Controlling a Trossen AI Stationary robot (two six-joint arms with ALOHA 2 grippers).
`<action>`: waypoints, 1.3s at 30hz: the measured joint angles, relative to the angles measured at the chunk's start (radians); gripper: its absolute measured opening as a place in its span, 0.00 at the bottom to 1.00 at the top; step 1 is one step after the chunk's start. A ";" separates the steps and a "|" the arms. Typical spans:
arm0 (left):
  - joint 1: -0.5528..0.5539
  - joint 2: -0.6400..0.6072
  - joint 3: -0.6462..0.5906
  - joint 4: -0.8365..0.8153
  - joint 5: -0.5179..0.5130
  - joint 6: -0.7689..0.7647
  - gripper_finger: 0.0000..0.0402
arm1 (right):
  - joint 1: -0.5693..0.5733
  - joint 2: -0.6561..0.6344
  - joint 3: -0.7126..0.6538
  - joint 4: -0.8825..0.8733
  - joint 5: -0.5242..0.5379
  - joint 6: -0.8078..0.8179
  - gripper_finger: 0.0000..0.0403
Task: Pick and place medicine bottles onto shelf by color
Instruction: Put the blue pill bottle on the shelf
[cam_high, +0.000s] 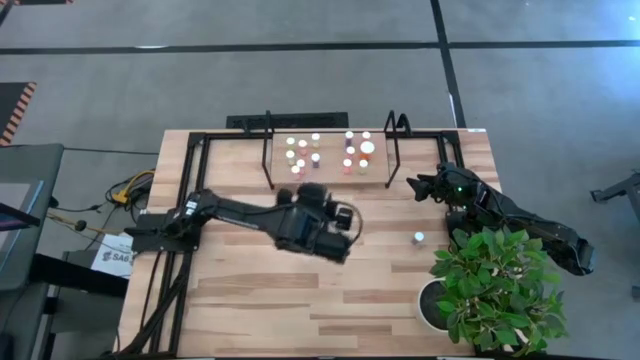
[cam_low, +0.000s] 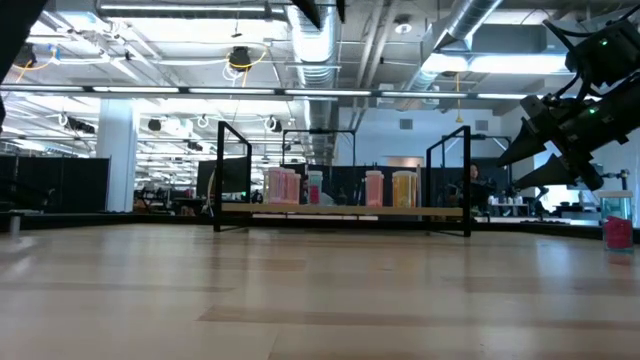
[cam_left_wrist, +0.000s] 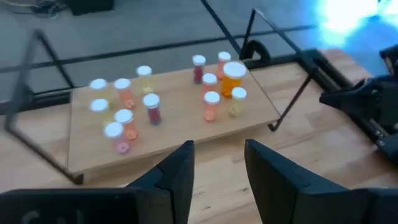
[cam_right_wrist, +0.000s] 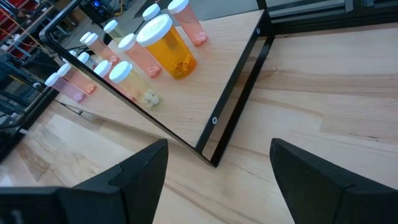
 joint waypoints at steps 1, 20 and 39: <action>-0.015 -0.008 0.000 -0.020 -0.016 -0.042 0.32 | 0.000 0.000 0.000 0.000 0.000 0.000 0.76; -0.225 -0.679 -0.921 0.140 -0.156 -0.268 0.32 | 0.000 0.001 0.001 -0.005 0.000 0.000 0.76; -0.229 -1.032 -2.062 1.980 -0.102 0.563 0.32 | 0.000 0.001 0.001 -0.006 0.000 0.000 0.76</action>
